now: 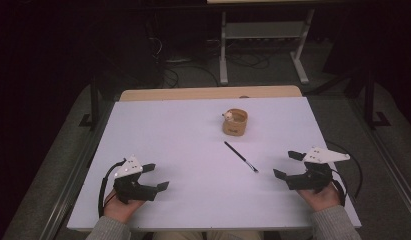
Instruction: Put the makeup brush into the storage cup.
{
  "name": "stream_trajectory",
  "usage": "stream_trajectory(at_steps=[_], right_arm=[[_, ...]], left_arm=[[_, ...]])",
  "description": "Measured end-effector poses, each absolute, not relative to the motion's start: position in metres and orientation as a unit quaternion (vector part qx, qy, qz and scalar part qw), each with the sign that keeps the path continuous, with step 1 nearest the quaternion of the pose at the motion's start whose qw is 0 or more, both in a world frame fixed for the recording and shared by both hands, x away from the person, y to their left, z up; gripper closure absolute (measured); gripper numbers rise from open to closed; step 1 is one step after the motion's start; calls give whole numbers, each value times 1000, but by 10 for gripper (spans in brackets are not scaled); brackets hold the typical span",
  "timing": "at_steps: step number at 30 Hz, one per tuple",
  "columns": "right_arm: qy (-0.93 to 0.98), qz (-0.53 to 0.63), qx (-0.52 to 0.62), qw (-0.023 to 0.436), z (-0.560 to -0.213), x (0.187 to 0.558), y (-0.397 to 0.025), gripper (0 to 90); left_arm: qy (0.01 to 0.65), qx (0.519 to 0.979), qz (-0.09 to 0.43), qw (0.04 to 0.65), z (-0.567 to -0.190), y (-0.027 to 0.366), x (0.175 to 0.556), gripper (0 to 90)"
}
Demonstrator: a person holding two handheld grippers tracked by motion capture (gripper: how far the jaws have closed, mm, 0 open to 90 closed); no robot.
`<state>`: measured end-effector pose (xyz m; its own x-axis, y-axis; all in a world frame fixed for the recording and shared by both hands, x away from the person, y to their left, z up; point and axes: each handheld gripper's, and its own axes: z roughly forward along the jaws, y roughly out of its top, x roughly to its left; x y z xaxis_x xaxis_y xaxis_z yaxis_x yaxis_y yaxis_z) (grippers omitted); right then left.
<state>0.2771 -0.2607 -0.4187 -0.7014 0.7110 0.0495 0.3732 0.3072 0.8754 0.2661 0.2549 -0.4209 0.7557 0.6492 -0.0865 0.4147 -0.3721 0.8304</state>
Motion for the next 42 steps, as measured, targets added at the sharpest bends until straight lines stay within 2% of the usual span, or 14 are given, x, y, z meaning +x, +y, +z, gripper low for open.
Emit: stream_trajectory(at_steps=[26, 42], right_arm=[[800, 472, 326, 175, -414, 275, -252, 139], [817, 441, 337, 156, -412, 284, -246, 167]], left_arm=[[322, 815, 130, 463, -418, 260, 261, 175], [322, 816, 136, 461, -417, 261, 260, 175]])
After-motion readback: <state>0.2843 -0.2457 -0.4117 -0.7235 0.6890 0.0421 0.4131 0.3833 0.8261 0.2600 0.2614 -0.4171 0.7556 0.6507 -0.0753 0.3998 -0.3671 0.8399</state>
